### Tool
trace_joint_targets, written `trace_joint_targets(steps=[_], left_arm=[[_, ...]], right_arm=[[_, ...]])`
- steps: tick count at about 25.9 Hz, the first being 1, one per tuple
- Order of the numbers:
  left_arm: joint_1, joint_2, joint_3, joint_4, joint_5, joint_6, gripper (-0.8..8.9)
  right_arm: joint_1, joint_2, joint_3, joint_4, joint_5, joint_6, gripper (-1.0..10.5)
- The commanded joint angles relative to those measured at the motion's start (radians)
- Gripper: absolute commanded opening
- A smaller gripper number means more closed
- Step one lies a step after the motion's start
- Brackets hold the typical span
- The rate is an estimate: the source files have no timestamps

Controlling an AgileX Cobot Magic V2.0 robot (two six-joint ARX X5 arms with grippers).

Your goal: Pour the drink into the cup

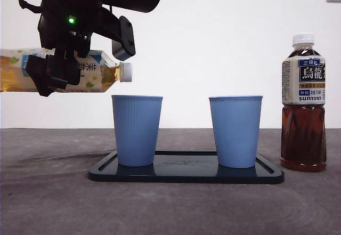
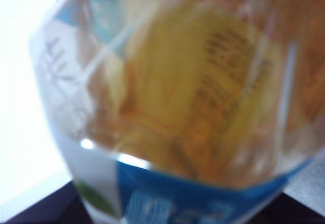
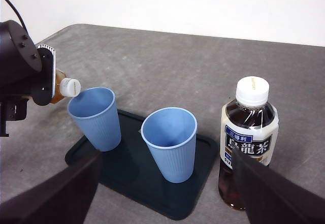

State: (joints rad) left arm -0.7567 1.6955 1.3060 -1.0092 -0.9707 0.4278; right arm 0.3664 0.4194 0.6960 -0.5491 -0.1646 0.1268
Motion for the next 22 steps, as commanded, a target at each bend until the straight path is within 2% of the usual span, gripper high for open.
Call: trace_joint_targets(steps=[1,19,22], left_arm=[[-0.002,0.014,0.029,-0.002,-0.036,-0.022,2.47],[0.000,0.014,0.029,-0.023,-0.036,-0.030,2.48],[0.000,0.014,0.029,-0.018,-0.035,-0.092,2.48]], right_arm=[[0.005,0.002,0.013,0.010,-0.004,-0.012,4.1],[0.005,0.002,0.013,0.010,-0.004,-0.012,4.1],[0.005,0.002,0.013,0.010,-0.004,-0.012,4.1]])
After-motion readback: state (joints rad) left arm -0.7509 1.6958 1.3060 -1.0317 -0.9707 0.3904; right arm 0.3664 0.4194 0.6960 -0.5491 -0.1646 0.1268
